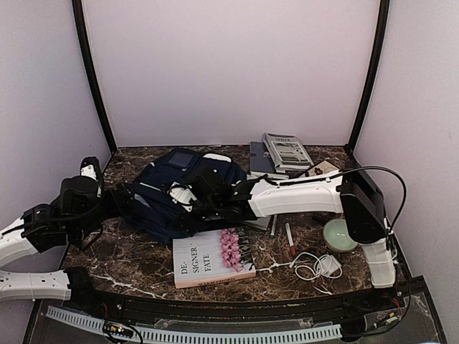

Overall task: Pack the student bag
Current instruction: Pick up the largest pocket of the bag from the student bag.

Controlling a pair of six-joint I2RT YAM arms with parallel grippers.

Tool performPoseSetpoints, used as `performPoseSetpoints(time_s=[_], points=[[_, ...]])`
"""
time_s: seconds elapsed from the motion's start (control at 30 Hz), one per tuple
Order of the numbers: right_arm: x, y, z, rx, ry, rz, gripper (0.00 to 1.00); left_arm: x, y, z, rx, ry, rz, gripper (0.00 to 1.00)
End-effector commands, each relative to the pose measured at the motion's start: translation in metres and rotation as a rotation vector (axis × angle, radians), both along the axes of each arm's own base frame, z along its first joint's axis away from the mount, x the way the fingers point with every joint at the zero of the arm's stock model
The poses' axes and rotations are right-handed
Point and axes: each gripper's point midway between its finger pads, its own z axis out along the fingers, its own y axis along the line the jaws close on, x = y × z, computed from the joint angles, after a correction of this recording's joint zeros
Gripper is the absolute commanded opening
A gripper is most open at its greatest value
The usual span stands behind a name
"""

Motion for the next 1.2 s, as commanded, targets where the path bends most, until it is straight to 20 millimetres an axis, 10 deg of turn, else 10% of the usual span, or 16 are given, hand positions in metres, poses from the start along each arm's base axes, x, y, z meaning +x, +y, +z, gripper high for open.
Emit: performPoseSetpoints(time_s=[0.0,0.33,0.57,0.7,0.93,1.17], points=[[0.033,-0.004,0.009,-0.075,-0.197,-0.094,0.76,0.003,0.008,0.033,0.095,-0.152,-0.017,0.93],[0.062,-0.025,0.030,-0.021,-0.207,-0.154,0.00,0.021,-0.038,0.015,0.017,-0.175,-0.243,0.82],[0.060,-0.049,0.091,0.064,-0.273,-0.072,0.00,0.021,-0.061,0.063,0.212,-0.331,-0.490,0.66],[0.051,-0.061,0.139,0.176,-0.314,0.044,0.00,0.032,-0.063,0.045,0.456,-0.232,-0.548,0.57],[0.051,-0.086,0.148,0.149,-0.371,0.214,0.00,0.013,-0.096,0.066,0.643,-0.336,-0.848,0.93],[0.031,-0.097,0.149,0.131,-0.378,0.401,0.00,0.028,-0.113,0.038,0.874,-0.258,-1.023,0.99]])
